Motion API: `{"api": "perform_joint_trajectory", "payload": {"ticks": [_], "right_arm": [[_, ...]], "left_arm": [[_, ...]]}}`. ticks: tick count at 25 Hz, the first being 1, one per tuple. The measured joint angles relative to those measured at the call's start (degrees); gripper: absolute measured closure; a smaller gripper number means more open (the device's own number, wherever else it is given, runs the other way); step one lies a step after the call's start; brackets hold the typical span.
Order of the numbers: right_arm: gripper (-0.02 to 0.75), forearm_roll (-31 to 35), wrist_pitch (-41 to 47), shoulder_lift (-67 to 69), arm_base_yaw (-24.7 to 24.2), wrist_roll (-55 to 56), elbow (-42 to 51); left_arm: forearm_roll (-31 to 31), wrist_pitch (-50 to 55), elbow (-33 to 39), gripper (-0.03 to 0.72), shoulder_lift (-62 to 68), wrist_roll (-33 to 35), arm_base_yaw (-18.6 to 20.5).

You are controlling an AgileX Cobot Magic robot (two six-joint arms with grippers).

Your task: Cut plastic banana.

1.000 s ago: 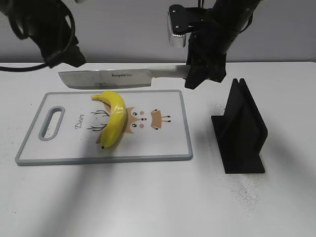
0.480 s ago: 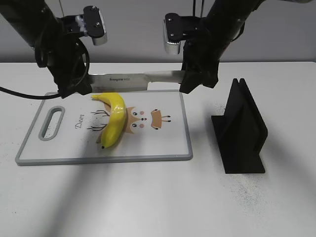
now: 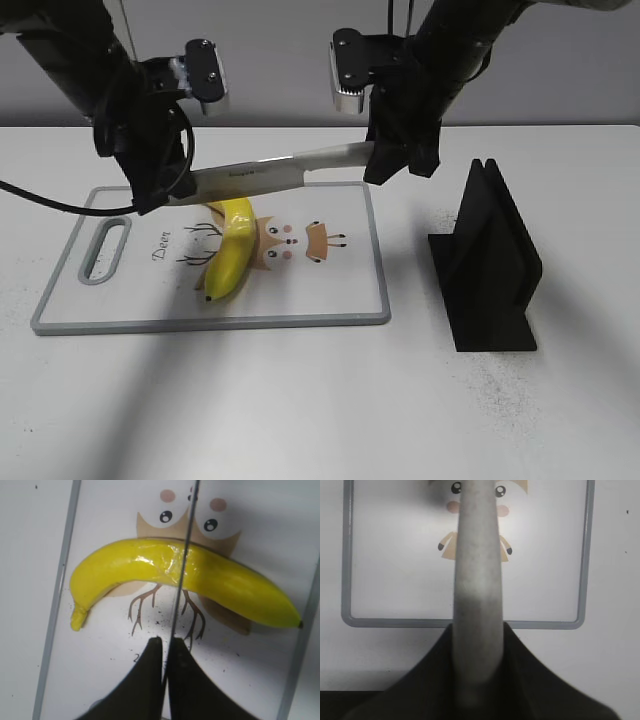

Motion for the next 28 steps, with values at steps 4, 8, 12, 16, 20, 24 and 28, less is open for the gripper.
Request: {"api": "perform_joint_trajectory", "payload": {"ticks": [4,8,12,16,20,24,28], "right_arm": [[0.578,-0.63,-1.45,0.82,0.0,-0.09,-0.26],[0.577,-0.68,-2.04,2.76,0.0,-0.09,-0.5],[0.577,-0.61,-1.76,4.95,0.0,-0.16,-1.97],[0.577,-0.67,-1.8,6.52,0.0,-0.16,-2.6],[0.577,-0.9,-1.72,9.62,-0.29,-0.16,-3.29],[0.57,-1.36,-0.8,12.91,-0.7,-0.11,-3.67],[0.57,-1.47,0.19,13.4,-0.7,0.05,-4.73]], "left_arm": [[0.27,-2.58,0.0,0.697,1.06,0.14,0.0],[0.66,-3.28,0.0,0.697,2.55,0.19,0.0],[1.09,-3.59,0.0,0.7,4.03,0.54,0.0],[1.03,-4.86,0.0,0.701,6.2,0.79,0.05],[0.3,-5.43,-0.9,0.701,9.75,1.21,0.05],[-0.36,-6.82,-1.37,0.704,13.27,1.74,0.05],[-0.19,-6.84,-1.93,0.706,13.33,2.18,-0.12]]}}
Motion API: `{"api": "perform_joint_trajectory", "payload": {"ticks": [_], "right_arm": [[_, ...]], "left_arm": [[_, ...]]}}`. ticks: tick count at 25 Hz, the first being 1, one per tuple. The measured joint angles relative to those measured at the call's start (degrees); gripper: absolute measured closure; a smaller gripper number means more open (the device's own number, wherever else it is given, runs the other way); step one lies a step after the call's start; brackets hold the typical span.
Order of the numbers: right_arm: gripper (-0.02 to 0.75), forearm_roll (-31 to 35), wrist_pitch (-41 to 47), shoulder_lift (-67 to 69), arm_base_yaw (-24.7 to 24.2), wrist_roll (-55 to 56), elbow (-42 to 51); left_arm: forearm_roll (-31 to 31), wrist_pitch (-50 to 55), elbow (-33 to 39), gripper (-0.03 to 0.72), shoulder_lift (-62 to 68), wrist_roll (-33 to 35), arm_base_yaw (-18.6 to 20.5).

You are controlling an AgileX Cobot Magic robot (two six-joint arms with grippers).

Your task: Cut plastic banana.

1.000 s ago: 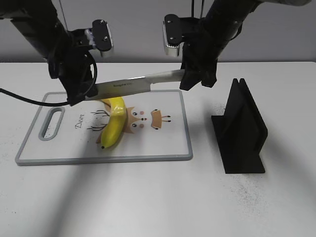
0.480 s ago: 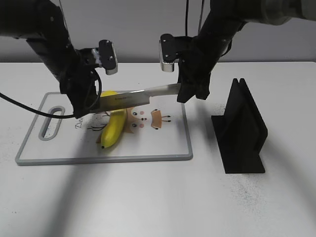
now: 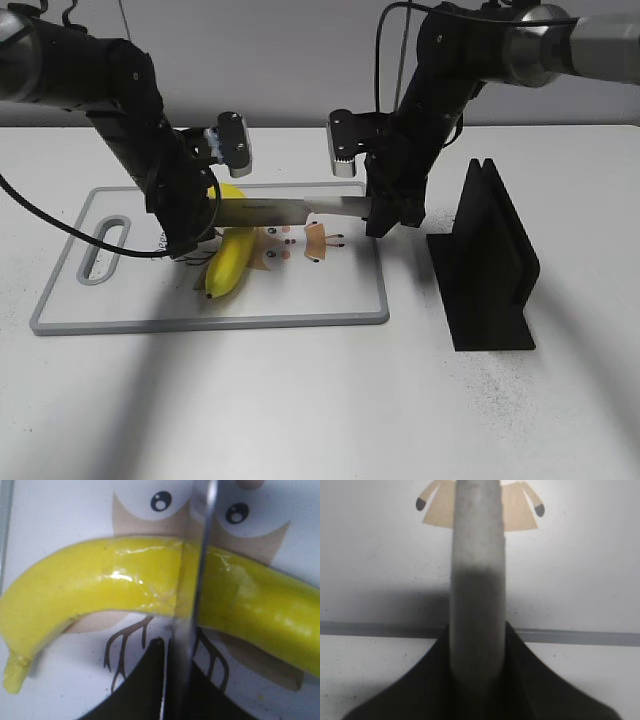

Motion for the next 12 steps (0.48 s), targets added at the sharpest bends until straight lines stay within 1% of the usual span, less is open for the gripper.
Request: {"api": "perform_joint_trajectory", "payload": {"ticks": [4,7,12], "right_arm": [[0.57,-0.05,3.89,1.03,0.07,1.44,-3.84],[0.566,-0.08,7.23,1.51,0.62,3.55,-7.05],[0.564,0.04,8.66,-0.88,0.68,4.45,-9.05]], "left_arm": [[0.0,1.1,0.0,0.707,-1.11,-0.2,0.07],[1.18,2.83,0.07,0.707,-3.0,-0.32,0.27],[2.38,4.95,-0.83,0.709,-7.19,-0.39,0.33]]}}
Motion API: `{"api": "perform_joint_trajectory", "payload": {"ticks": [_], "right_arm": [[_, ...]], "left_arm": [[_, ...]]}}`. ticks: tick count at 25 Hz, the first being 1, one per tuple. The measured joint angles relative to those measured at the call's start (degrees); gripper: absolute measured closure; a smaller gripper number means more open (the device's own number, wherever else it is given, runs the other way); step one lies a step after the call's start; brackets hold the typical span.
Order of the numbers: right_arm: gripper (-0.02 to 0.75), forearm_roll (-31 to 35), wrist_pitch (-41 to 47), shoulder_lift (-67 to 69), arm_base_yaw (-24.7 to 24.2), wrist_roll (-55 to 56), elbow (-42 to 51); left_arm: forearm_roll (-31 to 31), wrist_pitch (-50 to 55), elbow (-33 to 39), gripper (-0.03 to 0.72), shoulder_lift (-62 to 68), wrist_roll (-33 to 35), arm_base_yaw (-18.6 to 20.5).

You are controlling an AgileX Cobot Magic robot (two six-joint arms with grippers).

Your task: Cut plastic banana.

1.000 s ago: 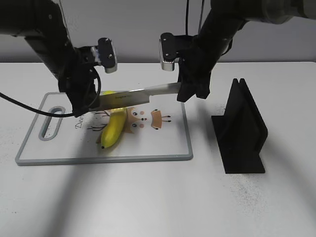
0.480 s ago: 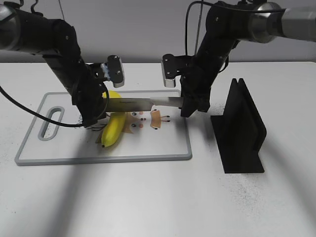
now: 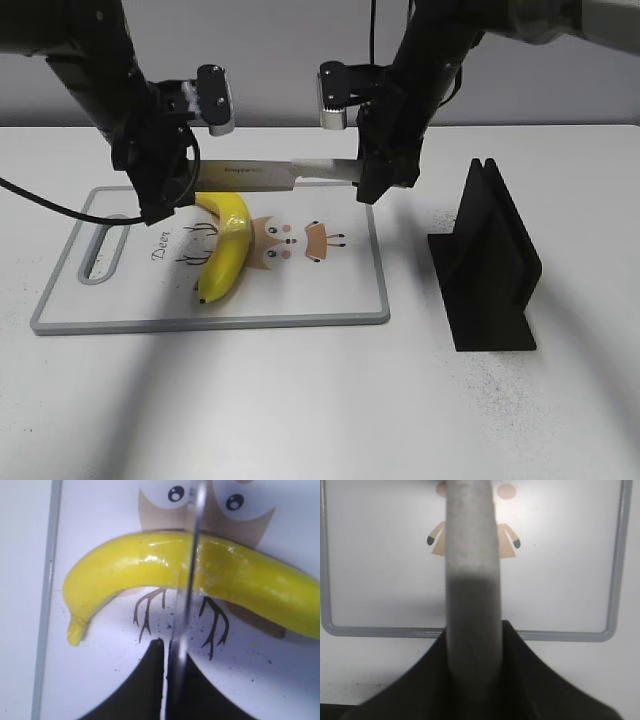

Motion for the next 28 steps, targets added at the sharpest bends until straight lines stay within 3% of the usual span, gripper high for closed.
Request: {"api": "perform_joint_trajectory", "payload": {"ticks": [18,21,26,28], "right_arm": [[0.564,0.42,1.18,-11.26,0.06,0.85,0.01],[0.567,0.79,1.57,-11.26,0.06,1.23,0.01],[0.576,1.13,1.5,-11.26,0.06,2.05,0.01],[0.576,0.38,1.28,-11.26,0.06,2.53,0.01]], "left_arm": [[-0.48,4.88,-0.69,0.696,-11.76,-0.3,-0.05],[-1.33,4.58,-0.69,0.586,-11.76,-0.5,0.0],[-3.97,3.86,-0.79,0.187,-11.87,-1.07,-0.05],[-4.67,3.86,-0.79,0.084,-12.26,-1.19,-0.05]]}}
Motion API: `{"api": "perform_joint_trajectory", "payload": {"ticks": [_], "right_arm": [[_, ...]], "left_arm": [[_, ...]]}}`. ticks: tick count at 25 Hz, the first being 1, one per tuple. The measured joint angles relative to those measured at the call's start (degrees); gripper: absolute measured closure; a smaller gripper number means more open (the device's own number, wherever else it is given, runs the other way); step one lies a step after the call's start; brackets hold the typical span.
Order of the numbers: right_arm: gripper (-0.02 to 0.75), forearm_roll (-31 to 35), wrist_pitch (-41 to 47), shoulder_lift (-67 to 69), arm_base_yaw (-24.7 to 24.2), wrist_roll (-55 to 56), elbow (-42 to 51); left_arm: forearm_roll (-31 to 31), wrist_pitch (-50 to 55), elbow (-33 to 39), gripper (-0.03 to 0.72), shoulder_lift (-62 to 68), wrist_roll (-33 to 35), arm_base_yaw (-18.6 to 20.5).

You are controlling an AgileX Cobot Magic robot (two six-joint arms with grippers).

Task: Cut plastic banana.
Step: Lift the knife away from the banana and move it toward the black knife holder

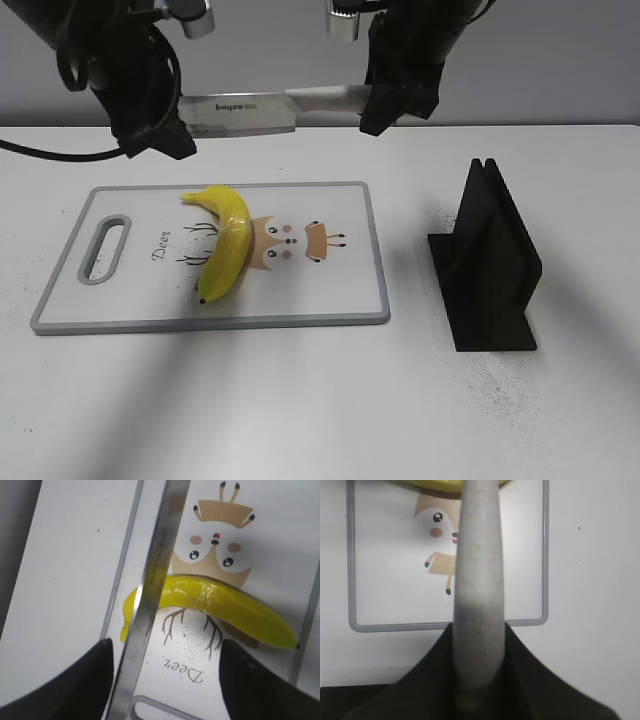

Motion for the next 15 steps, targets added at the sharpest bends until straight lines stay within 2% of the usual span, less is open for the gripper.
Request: {"api": "perform_joint_trajectory", "payload": {"ticks": [2,8,12,15], "right_arm": [[0.577,-1.09,-0.04,0.0,0.0,0.17,0.0],[0.577,-2.24,-0.11,0.0,0.0,1.57,0.0],[0.577,-4.92,-0.11,-0.04,0.0,7.71,0.0],[0.577,-6.7,-0.11,-0.93,0.0,17.97,0.0]], "left_arm": [[-1.29,0.0,0.0,0.042,-0.92,-0.04,0.0],[-2.45,-0.1,0.0,0.036,-5.96,-2.21,0.06],[-1.58,-0.58,0.0,0.043,-9.29,-10.79,1.59],[0.78,-0.66,0.0,0.05,-10.98,-23.26,3.95]]}}
